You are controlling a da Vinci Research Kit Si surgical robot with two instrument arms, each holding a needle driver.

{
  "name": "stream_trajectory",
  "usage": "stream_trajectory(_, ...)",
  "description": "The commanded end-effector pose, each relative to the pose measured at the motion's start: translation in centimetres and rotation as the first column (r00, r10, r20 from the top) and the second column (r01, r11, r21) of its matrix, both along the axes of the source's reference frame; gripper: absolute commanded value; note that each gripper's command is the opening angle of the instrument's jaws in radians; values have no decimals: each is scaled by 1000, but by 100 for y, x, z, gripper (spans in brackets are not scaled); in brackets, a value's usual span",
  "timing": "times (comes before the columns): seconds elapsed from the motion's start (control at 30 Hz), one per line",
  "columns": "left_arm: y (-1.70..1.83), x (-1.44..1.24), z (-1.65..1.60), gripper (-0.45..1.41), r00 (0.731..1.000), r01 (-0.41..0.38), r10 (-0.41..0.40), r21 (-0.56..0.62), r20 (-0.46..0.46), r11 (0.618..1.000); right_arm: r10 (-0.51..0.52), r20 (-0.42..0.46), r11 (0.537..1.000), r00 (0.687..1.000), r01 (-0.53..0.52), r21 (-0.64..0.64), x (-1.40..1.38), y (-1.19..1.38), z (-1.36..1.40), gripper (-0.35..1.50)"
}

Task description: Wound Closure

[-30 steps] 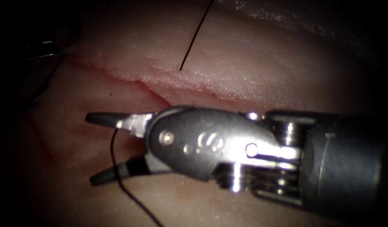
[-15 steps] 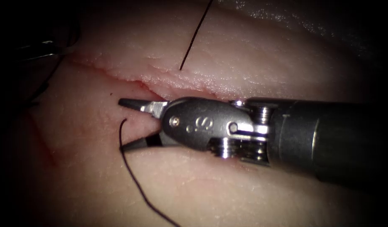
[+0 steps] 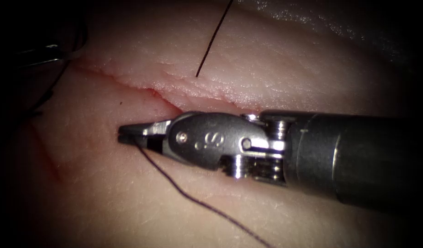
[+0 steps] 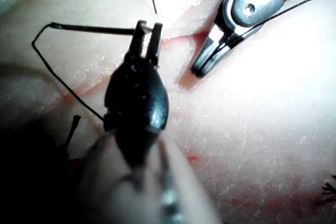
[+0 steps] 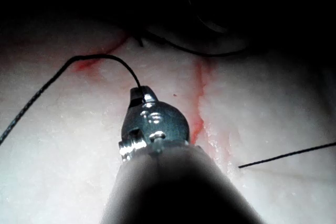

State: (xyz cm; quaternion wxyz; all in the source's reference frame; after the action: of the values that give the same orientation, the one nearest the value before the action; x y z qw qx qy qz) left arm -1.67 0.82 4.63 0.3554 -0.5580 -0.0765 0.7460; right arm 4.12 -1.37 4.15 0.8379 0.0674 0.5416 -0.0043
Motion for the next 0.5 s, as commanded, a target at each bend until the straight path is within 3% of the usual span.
stream_trajectory(0.03, -3, -5, 6, -45, 1000, -1, 1, 1, 1, 1000, -5, -2, 1000, 1000, 5, 3, 6, 0, -5, -35)
stream_trajectory(0.5, -3, -5, 6, -45, 1000, -1, 1, 1, 1, 1000, -132, -25, 990, 991, 133, 44, 7, -28, -45, -35)
